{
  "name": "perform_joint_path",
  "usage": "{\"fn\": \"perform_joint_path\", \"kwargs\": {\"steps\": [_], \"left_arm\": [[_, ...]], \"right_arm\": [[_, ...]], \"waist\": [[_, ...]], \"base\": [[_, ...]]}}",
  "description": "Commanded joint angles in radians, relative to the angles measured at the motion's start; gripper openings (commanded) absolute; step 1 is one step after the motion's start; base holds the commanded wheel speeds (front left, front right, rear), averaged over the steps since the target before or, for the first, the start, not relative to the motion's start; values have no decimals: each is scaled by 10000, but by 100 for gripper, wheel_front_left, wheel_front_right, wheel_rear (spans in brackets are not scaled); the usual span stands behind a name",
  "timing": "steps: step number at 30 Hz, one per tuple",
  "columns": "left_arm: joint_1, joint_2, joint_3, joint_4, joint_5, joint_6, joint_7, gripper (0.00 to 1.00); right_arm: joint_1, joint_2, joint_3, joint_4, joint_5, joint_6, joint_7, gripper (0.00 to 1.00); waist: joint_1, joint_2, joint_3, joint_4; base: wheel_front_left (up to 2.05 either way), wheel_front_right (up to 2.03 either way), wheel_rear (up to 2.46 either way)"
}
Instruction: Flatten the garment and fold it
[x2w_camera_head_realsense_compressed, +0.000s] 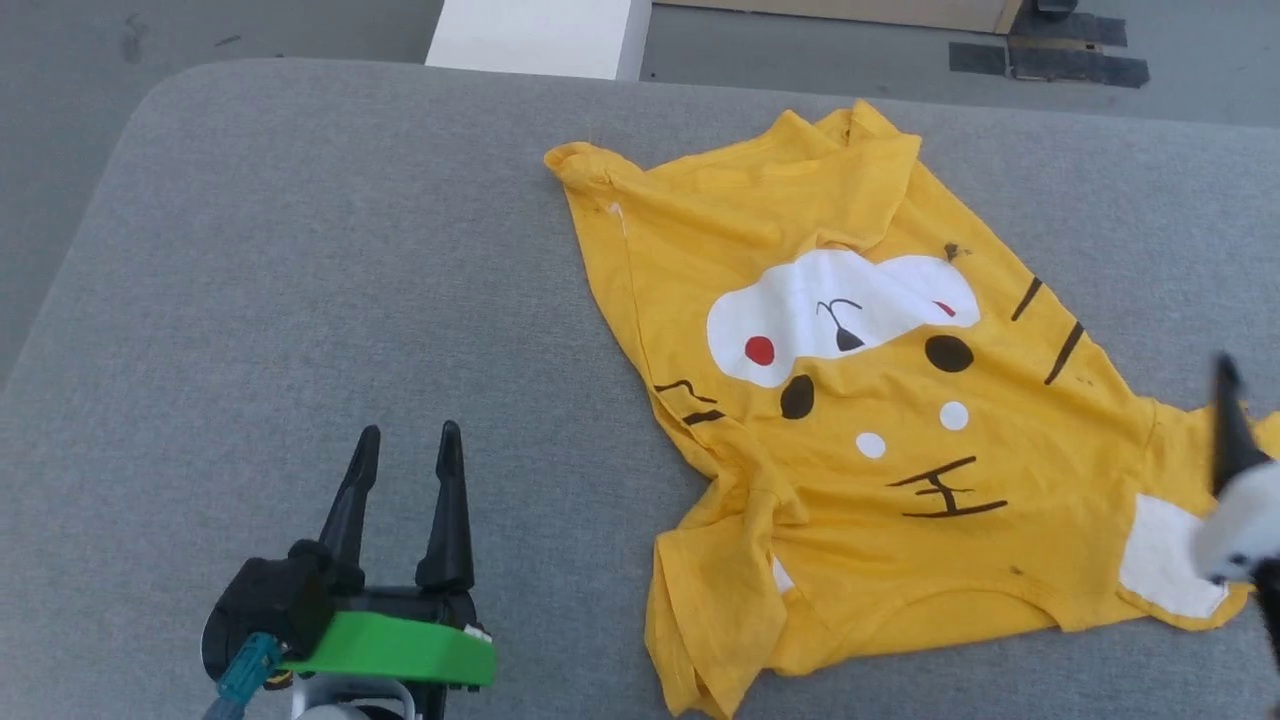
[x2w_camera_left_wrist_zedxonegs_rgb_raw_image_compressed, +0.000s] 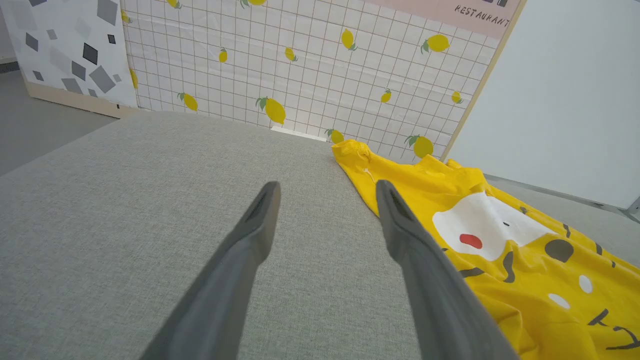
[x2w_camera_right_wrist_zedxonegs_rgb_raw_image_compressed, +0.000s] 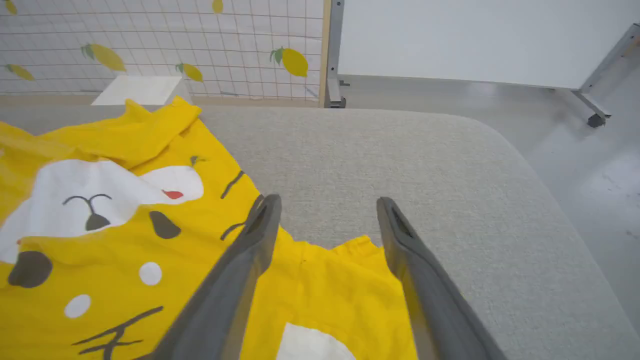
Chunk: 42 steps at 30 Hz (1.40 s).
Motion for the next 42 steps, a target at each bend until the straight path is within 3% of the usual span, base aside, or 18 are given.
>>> {"fn": "perform_joint_path", "kwargs": {"steps": [1,7,13,21,22,23,24,29,35,42], "left_arm": [[-17,-49,-16,7,19,-62,-38,100],[-133,-50,-189,-4,-150,12,-38,100],[-345,-50,-355,66,-312,92,-38,100],[-637,-50,-651,186,-542,190,-38,100],[-661,-50,-681,205,-566,196,-38,100],[-672,-50,-691,221,-578,204,-38,100],[-684,-50,-699,238,-593,222,-38,100],[-728,-50,-757,291,-636,275,-38,100],[-872,-51,-969,319,-734,294,-38,100],[-1307,-51,-1514,558,-963,227,-38,100]], "right_arm": [[-232,23,543,-296,207,-15,201,100],[-720,-38,3448,-714,955,-15,1274,100],[-1265,-347,5709,455,1588,-15,2435,100],[-1760,-567,6529,2804,1354,-15,2579,100],[-1800,-557,6562,3069,1333,-15,2560,51],[-1838,-556,6615,3257,1309,-15,2554,10],[-1877,-527,6636,3458,1334,-15,2528,0],[-2418,-356,6677,3912,1382,-15,2083,0],[-4166,-128,7042,4312,1407,-15,1558,0],[-6408,12,6747,6338,949,-15,523,0]], "waist": [[0,-1,-8,108],[0,-1,266,497],[0,-1,596,954],[0,-1,852,1573],[0,-1,868,1637],[0,-1,871,1667],[0,-1,875,1701],[0,-1,843,1824],[0,-1,970,2044],[0,-1,1403,2652]], "base": [[0,0,0],[0,0,0],[0,0,0],[0,0,0],[0,0,0],[0,0,0],[0,0,0],[0,0,0],[0,0,0],[0,0,0]]}}
